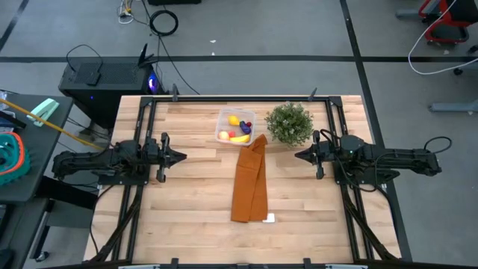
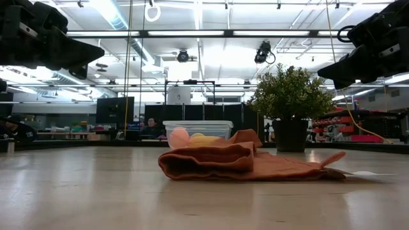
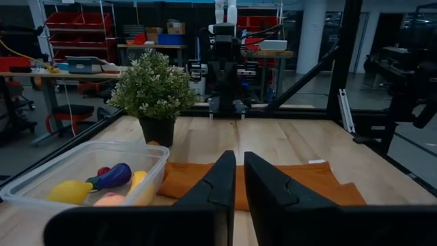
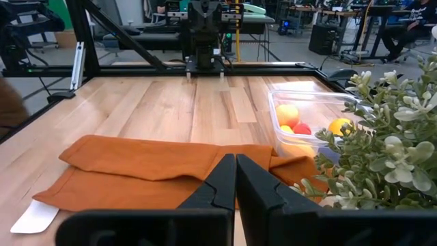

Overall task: Pick and placing Produce into tupperware
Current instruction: Return to Home Position

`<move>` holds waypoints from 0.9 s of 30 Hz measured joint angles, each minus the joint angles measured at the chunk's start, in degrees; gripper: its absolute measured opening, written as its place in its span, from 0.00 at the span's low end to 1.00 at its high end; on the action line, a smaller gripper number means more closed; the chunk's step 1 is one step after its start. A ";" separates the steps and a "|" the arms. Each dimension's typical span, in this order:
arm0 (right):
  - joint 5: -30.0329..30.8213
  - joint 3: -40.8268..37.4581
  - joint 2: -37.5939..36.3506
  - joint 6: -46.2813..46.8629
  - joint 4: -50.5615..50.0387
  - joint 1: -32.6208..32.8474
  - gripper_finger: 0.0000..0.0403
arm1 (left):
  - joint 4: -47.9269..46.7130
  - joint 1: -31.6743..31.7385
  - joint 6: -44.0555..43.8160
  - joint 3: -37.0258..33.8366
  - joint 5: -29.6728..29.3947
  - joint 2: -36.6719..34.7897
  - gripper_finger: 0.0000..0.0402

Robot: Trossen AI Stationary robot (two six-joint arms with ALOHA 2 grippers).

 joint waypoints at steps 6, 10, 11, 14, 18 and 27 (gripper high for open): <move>0.00 0.00 0.00 0.00 0.00 0.00 0.04 | -0.01 0.00 -0.02 0.00 0.00 0.00 0.09; -0.01 0.00 0.00 0.00 0.00 0.01 0.04 | 0.00 0.00 -0.02 0.01 0.00 -0.01 0.08; 0.00 0.00 0.00 0.00 0.00 0.02 0.04 | 0.00 0.00 -0.02 0.00 0.00 0.01 0.07; 0.00 0.00 0.00 0.00 0.00 0.00 0.04 | -0.01 0.00 -0.02 0.00 0.00 0.01 0.07; 0.00 0.00 0.00 0.00 0.00 0.00 0.04 | 0.02 0.00 -0.02 0.00 0.00 0.00 0.08; -0.02 0.00 0.00 0.00 0.00 0.00 0.04 | 0.00 0.00 -0.02 0.02 0.00 0.01 0.10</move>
